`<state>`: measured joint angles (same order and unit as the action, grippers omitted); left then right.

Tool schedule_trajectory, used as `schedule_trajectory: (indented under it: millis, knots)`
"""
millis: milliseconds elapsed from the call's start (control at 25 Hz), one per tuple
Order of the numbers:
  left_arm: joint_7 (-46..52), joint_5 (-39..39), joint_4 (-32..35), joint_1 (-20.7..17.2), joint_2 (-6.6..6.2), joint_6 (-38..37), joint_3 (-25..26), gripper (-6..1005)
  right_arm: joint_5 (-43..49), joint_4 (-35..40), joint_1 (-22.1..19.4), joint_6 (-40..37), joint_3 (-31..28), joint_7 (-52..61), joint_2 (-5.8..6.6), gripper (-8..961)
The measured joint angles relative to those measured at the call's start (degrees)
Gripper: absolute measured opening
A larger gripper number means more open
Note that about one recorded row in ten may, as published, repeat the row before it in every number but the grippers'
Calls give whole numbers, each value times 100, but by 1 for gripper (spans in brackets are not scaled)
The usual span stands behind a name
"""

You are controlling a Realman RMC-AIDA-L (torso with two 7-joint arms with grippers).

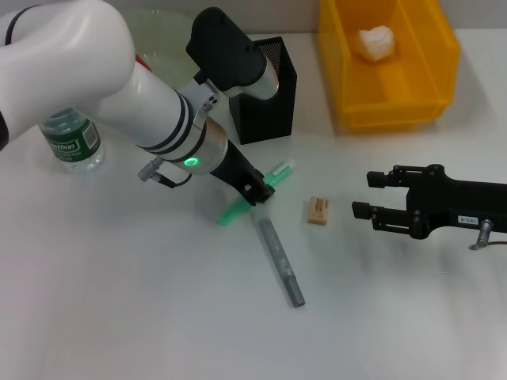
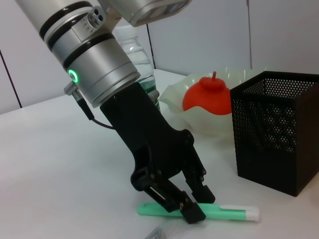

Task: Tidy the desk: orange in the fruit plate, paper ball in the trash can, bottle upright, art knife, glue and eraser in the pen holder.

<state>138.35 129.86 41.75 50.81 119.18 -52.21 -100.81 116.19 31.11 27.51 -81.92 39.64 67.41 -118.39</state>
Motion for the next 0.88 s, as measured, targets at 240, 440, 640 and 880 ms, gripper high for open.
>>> schedule_trajectory:
  millis: [240, 440, 640, 880]
  knots:
    - [-1, 5, 3, -3, 0, 22, 0, 223, 0, 0, 3, 0, 0, 0, 0, 619]
    - [9, -3, 52, -23, 0, 9, 46, 199, 0, 0, 6, 0, 0, 0, 2, 619]
    - [9, -19, 300, -150, -7, -116, 273, 197, -1, 0, 14, 0, 0, 0, 8, 619]
    - [-201, -70, 721, -400, -47, -607, 879, 203, -8, 0, 18, -1, -73, 4, 9, 619]
